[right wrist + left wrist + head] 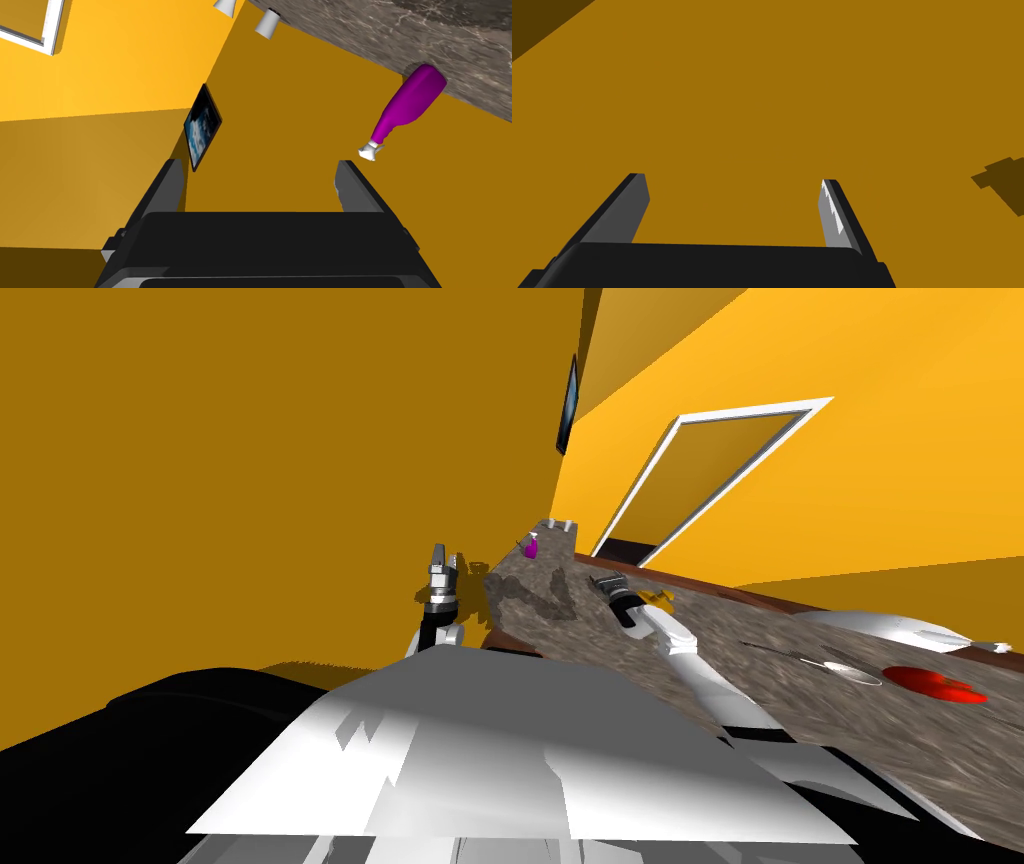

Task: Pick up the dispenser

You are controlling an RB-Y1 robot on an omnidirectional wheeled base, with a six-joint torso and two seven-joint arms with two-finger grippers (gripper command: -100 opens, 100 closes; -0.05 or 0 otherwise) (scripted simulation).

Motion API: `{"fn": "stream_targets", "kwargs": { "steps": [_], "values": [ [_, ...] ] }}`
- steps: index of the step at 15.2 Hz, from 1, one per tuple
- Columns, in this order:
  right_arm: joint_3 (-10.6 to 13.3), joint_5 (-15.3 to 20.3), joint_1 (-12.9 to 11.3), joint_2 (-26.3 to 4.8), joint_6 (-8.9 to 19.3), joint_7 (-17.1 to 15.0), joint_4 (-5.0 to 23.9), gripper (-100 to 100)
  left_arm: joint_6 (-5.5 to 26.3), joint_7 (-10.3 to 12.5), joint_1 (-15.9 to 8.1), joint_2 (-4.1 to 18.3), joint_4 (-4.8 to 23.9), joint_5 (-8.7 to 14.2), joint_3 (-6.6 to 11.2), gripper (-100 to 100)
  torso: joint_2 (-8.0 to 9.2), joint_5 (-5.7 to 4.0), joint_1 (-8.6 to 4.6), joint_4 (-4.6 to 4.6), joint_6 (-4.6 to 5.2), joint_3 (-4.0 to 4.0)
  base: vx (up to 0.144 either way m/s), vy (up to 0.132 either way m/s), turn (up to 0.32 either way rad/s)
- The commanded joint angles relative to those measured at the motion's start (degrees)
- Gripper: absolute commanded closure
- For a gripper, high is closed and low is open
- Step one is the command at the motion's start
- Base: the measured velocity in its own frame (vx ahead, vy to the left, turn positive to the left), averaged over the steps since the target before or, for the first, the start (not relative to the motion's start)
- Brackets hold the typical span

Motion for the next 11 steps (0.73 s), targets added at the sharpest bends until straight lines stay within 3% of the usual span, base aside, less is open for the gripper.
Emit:
{"fn": "stream_targets", "kwargs": {
  "steps": [1, 3, 4, 7, 8, 10, 11],
  "values": [
    [1.5, -0.1, -0.8, -2.9, -2.9, -0.9, 2.0, -100, 0.0, 0.0, 0.0, 0.0, 0.0, 0.0, 0.00, 0, 0.00, 0.00, 0.00, 0.00, 0.00, 0.00, -0.017, 0.001, 0.081],
    [1.5, -0.1, -0.8, -3.2, -4.7, -0.9, 2.0, -100, 0.0, 0.0, 0.0, 0.0, 0.0, 0.0, 0.00, 0, 0.02, 0.00, 0.00, 0.00, -0.01, 0.01, -0.016, -0.003, 0.062],
    [2.8, -0.1, -1.5, -5.6, -6.2, -1.6, 3.8, -100, 0.0, 0.0, 0.0, 0.0, 0.0, 0.0, 0.00, 0, 0.01, 0.00, 0.00, 0.00, 0.00, 0.01, -0.014, -0.001, 0.080],
    [2.8, -0.1, -1.5, -5.8, -8.3, -1.6, 3.8, -100, 0.0, 0.0, 0.0, 0.0, 0.0, 0.0, 0.00, 0, 0.02, 0.00, -0.01, 0.00, 0.01, 0.01, -0.012, -0.003, 0.036],
    [4.1, -0.1, -2.1, -8.5, -10.5, -2.3, 5.6, -100, 0.0, 0.0, 0.0, 0.0, 0.0, 0.0, 0.00, 0, 0.01, 0.00, 0.00, 0.00, 0.01, 0.00, -0.013, 0.001, 0.063],
    [4.1, -0.1, -2.1, -8.5, -12.0, -2.3, 5.6, -100, 0.0, 0.0, 0.0, 0.0, 0.0, 0.0, 0.00, 0, 0.02, 0.00, 0.00, 0.00, -0.01, 0.01, -0.017, -0.002, 0.060],
    [5.3, -0.1, -2.7, -10.9, -13.7, -2.9, 7.4, -100, 0.0, 0.0, 0.0, 0.0, 0.0, 0.0, 0.00, 0, 0.02, 0.00, 0.00, 0.00, 0.00, 0.01, -0.022, -0.003, 0.085]
  ]
}}
